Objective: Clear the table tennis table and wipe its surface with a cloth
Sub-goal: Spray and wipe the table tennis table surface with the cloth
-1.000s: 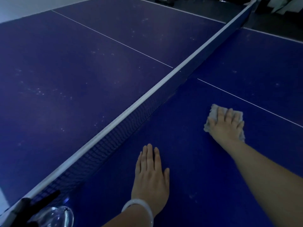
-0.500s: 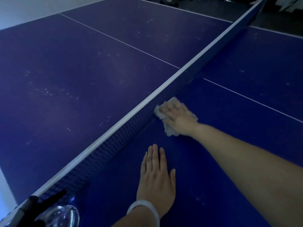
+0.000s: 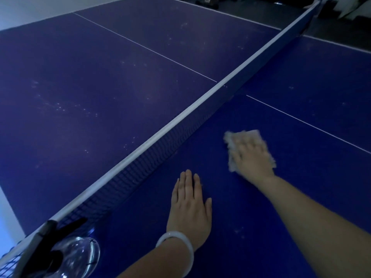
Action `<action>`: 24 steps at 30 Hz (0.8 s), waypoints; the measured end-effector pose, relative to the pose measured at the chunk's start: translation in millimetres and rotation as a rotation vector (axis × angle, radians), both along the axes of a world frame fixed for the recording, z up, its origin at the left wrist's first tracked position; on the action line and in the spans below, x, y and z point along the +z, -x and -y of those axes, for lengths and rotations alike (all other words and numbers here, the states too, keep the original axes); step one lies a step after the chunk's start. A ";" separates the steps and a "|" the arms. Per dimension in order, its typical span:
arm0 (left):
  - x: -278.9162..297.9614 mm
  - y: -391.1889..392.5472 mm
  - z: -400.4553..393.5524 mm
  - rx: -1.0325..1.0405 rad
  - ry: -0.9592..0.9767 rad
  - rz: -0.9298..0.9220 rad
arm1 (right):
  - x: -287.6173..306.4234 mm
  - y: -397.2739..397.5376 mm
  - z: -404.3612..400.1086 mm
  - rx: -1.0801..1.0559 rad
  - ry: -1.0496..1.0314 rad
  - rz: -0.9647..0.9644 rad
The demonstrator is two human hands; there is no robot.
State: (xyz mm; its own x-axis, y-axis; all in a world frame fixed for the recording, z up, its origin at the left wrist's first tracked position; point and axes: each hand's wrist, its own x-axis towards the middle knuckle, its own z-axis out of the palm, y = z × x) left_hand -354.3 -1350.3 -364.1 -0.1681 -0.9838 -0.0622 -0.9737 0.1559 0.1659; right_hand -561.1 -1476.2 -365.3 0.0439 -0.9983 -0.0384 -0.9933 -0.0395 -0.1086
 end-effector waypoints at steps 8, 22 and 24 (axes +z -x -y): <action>-2.1 0.0 -0.3 -0.004 0.005 -0.041 | -2.7 18.4 -111.6 0.055 -0.020 0.001; 1.0 -55.0 -51.1 0.112 -0.013 -0.144 | -4.4 8.4 -89.1 0.014 -0.096 0.008; 3.0 -71.6 -70.5 0.118 -0.041 -0.070 | -6.1 4.5 -81.3 -0.038 -0.088 -0.018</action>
